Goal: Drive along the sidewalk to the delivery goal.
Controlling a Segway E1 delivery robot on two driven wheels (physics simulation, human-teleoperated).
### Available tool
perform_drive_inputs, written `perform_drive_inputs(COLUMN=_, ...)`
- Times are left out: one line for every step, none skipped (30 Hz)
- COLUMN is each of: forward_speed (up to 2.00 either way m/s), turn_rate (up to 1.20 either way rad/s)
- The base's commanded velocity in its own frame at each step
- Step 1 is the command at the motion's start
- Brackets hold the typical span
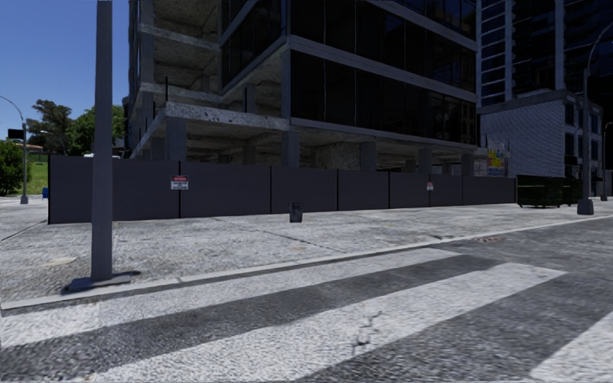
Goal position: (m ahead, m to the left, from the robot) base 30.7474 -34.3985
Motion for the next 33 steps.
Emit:
perform_drive_inputs(forward_speed=2.00, turn_rate=0.00)
perform_drive_inputs(forward_speed=2.00, turn_rate=0.00)
perform_drive_inputs(forward_speed=2.00, turn_rate=0.00)
perform_drive_inputs(forward_speed=2.00, turn_rate=0.00)
perform_drive_inputs(forward_speed=2.00, turn_rate=0.00)
perform_drive_inputs(forward_speed=2.00, turn_rate=0.00)
perform_drive_inputs(forward_speed=2.00, turn_rate=0.00)
perform_drive_inputs(forward_speed=2.00, turn_rate=0.00)
perform_drive_inputs(forward_speed=2.00, turn_rate=0.00)
perform_drive_inputs(forward_speed=2.00, turn_rate=0.00)
perform_drive_inputs(forward_speed=2.00, turn_rate=0.00)
perform_drive_inputs(forward_speed=2.00, turn_rate=0.00)
perform_drive_inputs(forward_speed=2.00, turn_rate=0.00)
perform_drive_inputs(forward_speed=2.00, turn_rate=0.00)
perform_drive_inputs(forward_speed=2.00, turn_rate=0.00)
perform_drive_inputs(forward_speed=2.00, turn_rate=0.00)
perform_drive_inputs(forward_speed=2.00, turn_rate=0.00)
perform_drive_inputs(forward_speed=2.00, turn_rate=0.00)
perform_drive_inputs(forward_speed=2.00, turn_rate=0.00)
perform_drive_inputs(forward_speed=2.00, turn_rate=0.00)
perform_drive_inputs(forward_speed=2.00, turn_rate=0.00)
perform_drive_inputs(forward_speed=2.00, turn_rate=0.00)
perform_drive_inputs(forward_speed=2.00, turn_rate=0.00)
perform_drive_inputs(forward_speed=2.00, turn_rate=0.00)
perform_drive_inputs(forward_speed=2.00, turn_rate=0.00)
perform_drive_inputs(forward_speed=2.00, turn_rate=0.00)
perform_drive_inputs(forward_speed=2.00, turn_rate=0.00)
perform_drive_inputs(forward_speed=1.96, turn_rate=0.00)
perform_drive_inputs(forward_speed=1.96, turn_rate=0.00)
perform_drive_inputs(forward_speed=1.85, turn_rate=0.00)
perform_drive_inputs(forward_speed=1.72, turn_rate=0.00)
perform_drive_inputs(forward_speed=1.65, turn_rate=0.00)
perform_drive_inputs(forward_speed=1.58, turn_rate=0.00)
